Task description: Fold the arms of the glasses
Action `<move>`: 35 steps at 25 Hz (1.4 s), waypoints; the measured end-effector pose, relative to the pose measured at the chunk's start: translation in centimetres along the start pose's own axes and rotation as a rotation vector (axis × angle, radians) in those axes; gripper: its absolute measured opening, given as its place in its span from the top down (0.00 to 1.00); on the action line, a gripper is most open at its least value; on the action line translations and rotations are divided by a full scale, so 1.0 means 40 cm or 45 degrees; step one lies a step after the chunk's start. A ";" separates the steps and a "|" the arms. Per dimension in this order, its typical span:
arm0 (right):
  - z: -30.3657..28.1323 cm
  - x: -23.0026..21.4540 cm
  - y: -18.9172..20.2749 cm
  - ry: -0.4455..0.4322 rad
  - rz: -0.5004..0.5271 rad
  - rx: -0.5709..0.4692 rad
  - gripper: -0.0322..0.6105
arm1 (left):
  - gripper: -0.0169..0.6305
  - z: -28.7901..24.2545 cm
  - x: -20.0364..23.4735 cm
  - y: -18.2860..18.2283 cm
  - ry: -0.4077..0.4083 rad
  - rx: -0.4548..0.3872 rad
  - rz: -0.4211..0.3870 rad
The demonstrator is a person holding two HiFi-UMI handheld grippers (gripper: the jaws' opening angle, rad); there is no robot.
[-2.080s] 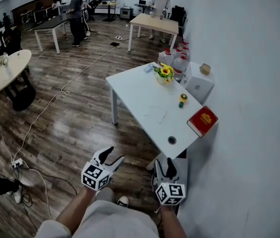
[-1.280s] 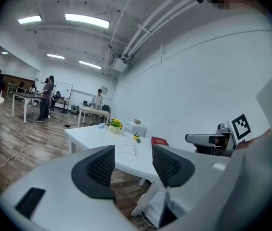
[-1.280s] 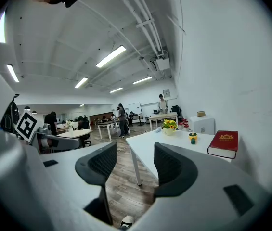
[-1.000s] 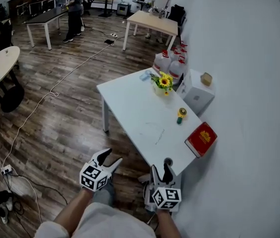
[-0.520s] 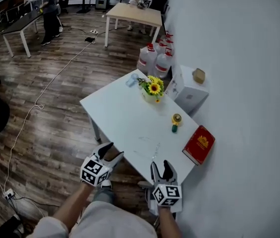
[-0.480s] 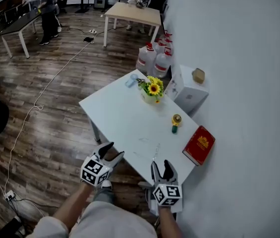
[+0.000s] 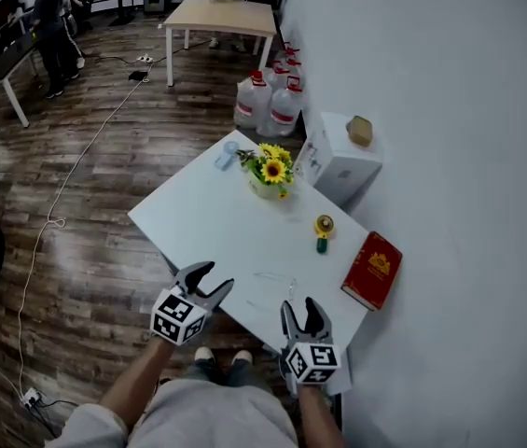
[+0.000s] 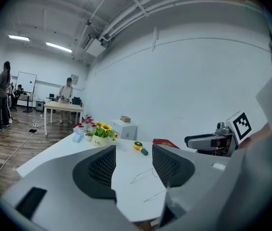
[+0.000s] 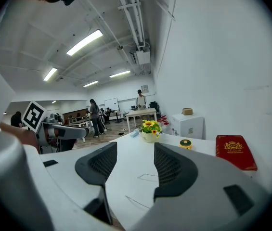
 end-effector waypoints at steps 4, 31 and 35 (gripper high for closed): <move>-0.030 -0.054 -0.034 0.031 -0.021 -0.023 0.60 | 0.62 -0.080 0.012 -0.014 0.035 0.009 0.007; -0.283 -0.418 0.118 -0.060 -0.551 0.492 0.59 | 0.62 -0.396 0.084 -0.001 0.029 0.156 0.050; -0.292 -0.465 0.178 -0.104 -0.788 0.634 0.64 | 0.62 -0.402 0.093 0.013 0.017 0.179 0.069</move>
Point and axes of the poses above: the fingertips, and each gripper's own axes: z backward along the fingers, x to its left, y out of its underside, the point moved 9 cm from there along z, backward along the fingers, and after that the axes turned 11 degrees about -z, right-handed, at the moved point
